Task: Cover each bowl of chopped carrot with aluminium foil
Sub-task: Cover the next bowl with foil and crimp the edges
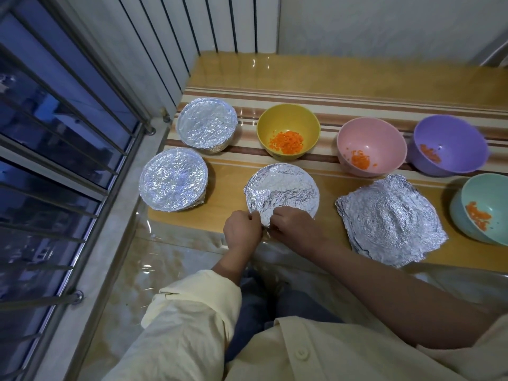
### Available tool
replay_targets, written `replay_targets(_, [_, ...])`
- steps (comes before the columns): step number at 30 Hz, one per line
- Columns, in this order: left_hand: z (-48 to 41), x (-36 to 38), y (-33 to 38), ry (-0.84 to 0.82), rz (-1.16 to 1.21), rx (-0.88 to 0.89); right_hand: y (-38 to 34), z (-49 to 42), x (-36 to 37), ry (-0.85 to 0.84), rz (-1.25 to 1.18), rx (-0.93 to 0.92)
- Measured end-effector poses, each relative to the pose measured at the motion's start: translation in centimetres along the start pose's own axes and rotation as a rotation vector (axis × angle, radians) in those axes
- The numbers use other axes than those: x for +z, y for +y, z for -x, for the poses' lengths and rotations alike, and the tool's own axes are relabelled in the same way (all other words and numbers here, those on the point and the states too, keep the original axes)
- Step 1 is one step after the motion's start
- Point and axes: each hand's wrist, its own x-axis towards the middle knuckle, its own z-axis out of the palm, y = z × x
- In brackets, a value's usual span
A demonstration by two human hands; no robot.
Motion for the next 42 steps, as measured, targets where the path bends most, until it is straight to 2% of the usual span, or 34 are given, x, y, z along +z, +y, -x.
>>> replay_targets(7, [-2.0,2.7,-2.1,-0.125,0.242,-0.127,0.0,0.0,0.3,0.021,-0.058,0.012])
replay_targets(14, [0.3,0.6,0.5,-0.244,0.441,-0.245,0.4,0.1,0.3,0.034,-0.091,0.012])
replay_targets(20, [-0.3,0.6,0.3,-0.271,0.297,-0.177,0.4,0.0,0.5,0.03,-0.109,0.024])
replay_targets(25, [-1.4,0.2,0.1,-0.093,0.004,-0.032,0.8,0.5,0.3,0.014,-0.11,0.03])
replay_targets(28, [-1.8,0.0,0.3,-0.064,-0.085,0.02,0.9,0.6,0.1,0.013,-0.101,0.036])
replay_targets(37, [-2.6,-0.4,0.7,0.026,-0.172,0.133,1.4,0.9,-0.2,0.014,-0.123,0.033])
replay_targets(42, [-2.2,0.0,0.4,-0.031,-0.031,0.081,1.5,1.0,-0.2,0.035,-0.157,0.06])
